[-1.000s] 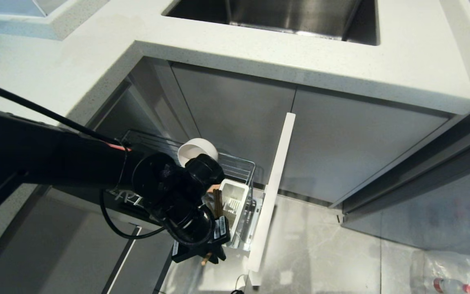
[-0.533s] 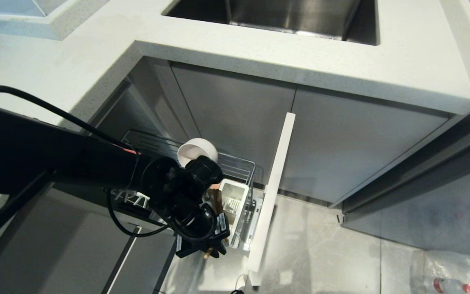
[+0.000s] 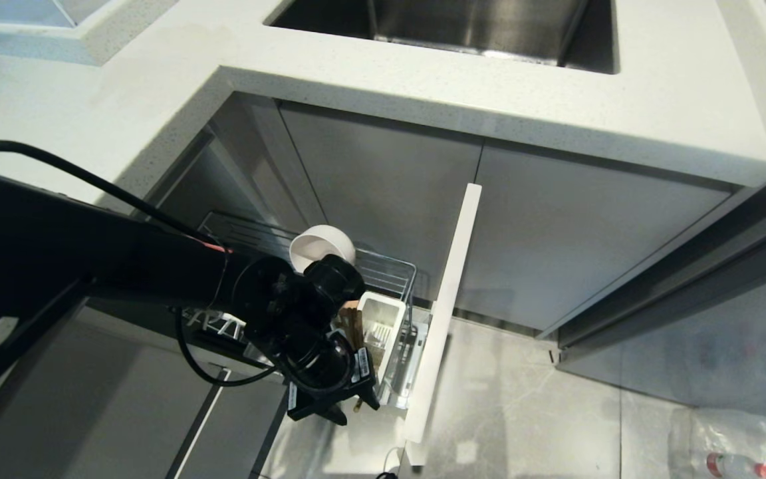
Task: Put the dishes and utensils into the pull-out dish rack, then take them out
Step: Pick up the chopsticks and place it in the cupboard
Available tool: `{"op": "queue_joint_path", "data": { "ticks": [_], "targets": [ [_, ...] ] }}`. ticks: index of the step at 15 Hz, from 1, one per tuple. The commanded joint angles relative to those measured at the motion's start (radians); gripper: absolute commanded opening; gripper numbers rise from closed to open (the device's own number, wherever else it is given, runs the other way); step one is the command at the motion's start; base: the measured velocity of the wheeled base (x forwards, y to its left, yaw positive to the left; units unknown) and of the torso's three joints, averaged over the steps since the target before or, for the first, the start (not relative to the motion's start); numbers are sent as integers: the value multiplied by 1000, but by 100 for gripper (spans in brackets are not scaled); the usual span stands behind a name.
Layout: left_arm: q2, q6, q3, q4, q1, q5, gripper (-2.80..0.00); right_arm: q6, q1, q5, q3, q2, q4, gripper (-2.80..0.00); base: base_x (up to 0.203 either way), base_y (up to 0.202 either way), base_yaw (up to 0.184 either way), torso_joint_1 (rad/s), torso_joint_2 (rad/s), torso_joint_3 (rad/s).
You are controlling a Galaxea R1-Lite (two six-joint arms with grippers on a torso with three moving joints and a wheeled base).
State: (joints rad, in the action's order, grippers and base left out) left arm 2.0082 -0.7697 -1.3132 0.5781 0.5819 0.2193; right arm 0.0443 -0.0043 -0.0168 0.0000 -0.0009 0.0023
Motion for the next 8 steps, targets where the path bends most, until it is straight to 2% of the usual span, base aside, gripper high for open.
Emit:
{"op": "queue_joint_path", "data": {
  "ticks": [1,8],
  "targets": [
    [-10,-5,-3,3,-1,0,0,0,0,0,2,1,0,-280,0,0,0,0,0,0],
    [-103,-6,-2,5,1,-1,0,0,0,0,2,1,1,-280,0,0,0,0,0,0]
  ]
}}
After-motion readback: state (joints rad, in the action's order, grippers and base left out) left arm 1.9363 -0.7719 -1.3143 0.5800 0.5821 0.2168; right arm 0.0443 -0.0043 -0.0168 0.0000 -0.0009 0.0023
